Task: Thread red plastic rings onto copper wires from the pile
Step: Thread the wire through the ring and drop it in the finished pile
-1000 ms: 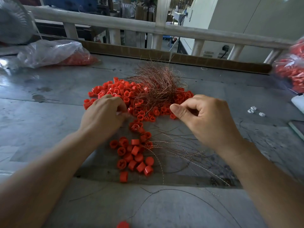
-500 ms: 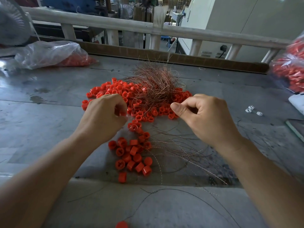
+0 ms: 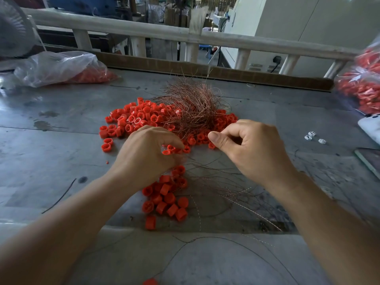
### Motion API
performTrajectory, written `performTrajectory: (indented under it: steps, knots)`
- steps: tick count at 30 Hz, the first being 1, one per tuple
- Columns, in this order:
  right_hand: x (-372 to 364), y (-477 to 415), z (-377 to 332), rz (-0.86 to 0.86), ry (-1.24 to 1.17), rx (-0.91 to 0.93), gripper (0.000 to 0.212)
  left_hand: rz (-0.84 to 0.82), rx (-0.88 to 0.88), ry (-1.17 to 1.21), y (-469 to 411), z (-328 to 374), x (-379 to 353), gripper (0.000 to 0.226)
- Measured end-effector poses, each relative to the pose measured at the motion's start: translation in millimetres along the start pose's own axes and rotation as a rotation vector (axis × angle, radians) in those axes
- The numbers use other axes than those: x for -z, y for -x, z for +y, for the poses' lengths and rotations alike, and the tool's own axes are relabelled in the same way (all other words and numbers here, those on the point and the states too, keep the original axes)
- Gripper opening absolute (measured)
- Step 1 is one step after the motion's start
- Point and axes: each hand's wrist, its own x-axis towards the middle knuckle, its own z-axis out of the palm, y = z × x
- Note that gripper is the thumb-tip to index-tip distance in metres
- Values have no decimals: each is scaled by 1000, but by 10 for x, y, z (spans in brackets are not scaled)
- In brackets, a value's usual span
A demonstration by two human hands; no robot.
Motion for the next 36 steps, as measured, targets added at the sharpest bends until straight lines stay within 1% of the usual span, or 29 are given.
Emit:
performTrajectory:
  steps: [3,8,10,12,14,16,20,23,24,25,27,29,31,33,36]
  knots:
    - [-10,-1,6,-4,6,1,36,8,-5,-46,-20,6,-6,23]
    - [-14,1,16,4,0,17,35,34,-45,42,41,70,40,22]
    - [-23,3,9,8,-33,43,25,38,-81,131,71,108,72,20]
    - [-44,14,-8,-5,-62,98,12,26,-136,167,97,145,82,19]
    - [-76,33,-17,-52,-44,126,12,10,-173,145,112,168,72,18]
    - [-100,32,-6,-84,-20,109,12,13,-173,125,109,163,68,17]
    - [-82,-41,101,5,37,23,9,67,-59,209,77,111,90,22]
    - [-65,-117,231,55,77,-89,9,83,-33,211,76,102,90,37]
    - [-67,-141,276,64,78,-118,12,79,-28,212,78,107,89,41]
    - [-73,-161,314,70,72,-143,19,72,-26,219,82,114,87,43]
    - [-93,-185,360,76,33,-164,41,61,-35,237,92,126,75,44]
    - [-126,-197,380,74,-28,-139,60,52,-52,242,97,132,63,41]
    - [-174,-221,394,43,-65,-107,67,40,-54,239,97,128,58,34]
    - [-221,-253,401,13,-67,-88,61,28,-43,234,97,121,61,28]
    - [-267,-282,393,64,-71,-57,33,26,-41,230,97,118,64,25]
